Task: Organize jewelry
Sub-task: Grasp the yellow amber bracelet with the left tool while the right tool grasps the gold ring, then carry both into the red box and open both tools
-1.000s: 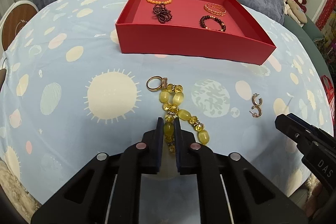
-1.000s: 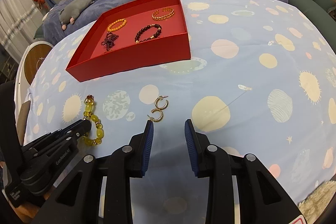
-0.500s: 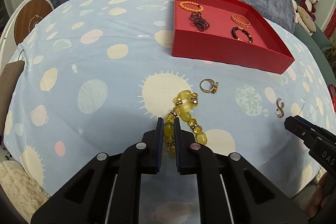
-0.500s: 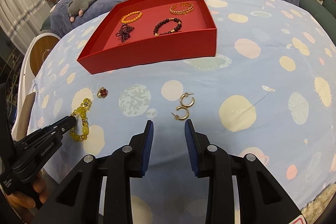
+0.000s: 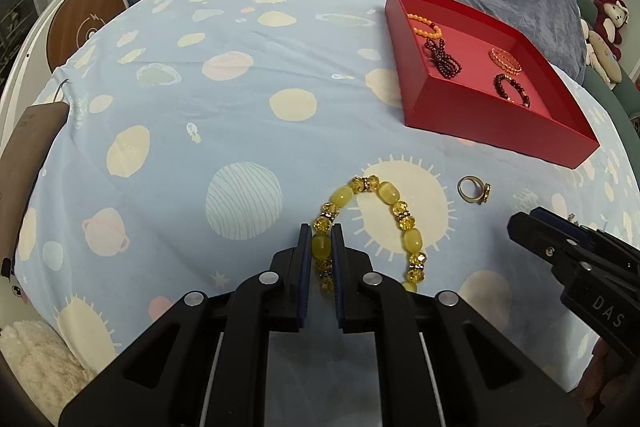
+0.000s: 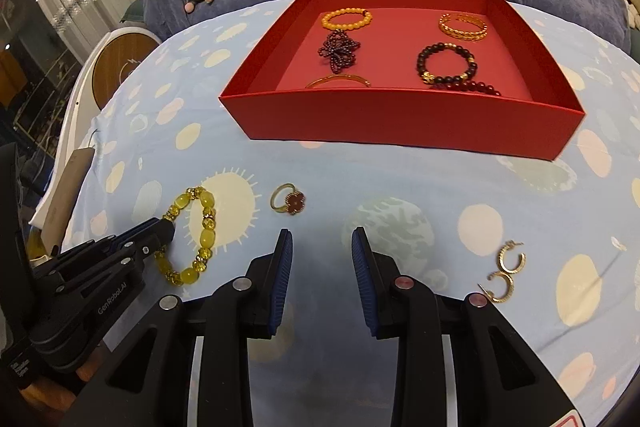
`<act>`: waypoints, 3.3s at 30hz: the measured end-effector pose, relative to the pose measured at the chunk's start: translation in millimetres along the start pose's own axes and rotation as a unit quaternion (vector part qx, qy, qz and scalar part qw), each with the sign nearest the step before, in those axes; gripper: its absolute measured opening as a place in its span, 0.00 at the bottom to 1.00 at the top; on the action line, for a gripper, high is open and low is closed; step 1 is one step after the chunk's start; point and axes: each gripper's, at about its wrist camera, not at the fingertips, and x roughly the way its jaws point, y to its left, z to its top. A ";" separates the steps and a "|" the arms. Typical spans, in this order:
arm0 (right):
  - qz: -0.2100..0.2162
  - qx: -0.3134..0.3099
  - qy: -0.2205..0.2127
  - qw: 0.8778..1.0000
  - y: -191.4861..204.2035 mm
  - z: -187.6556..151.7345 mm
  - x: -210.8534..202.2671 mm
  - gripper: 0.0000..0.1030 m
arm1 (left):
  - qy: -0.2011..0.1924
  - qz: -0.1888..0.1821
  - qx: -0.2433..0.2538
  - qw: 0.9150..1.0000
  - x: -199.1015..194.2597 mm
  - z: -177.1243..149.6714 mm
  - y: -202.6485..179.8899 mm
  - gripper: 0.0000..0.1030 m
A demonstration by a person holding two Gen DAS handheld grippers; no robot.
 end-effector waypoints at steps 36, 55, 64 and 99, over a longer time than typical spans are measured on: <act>-0.003 0.023 0.005 1.000 -13.8 -12.8 -11.6 0.09 | -0.004 -0.043 -0.001 0.999 -1.7 3.2 -8.8 0.09; -0.014 0.068 -0.037 0.997 -49.1 -5.3 -74.9 0.09 | -0.035 -0.099 0.013 0.994 -52.6 37.8 -47.8 0.09; -0.010 0.077 -0.063 0.995 -72.3 46.4 -81.4 0.09 | -0.079 -0.161 0.053 0.982 -77.4 110.0 -97.3 0.09; -0.068 0.096 -0.059 0.991 -131.8 159.1 18.9 0.31 | -0.067 -0.143 0.029 0.987 61.0 198.8 -126.2 0.37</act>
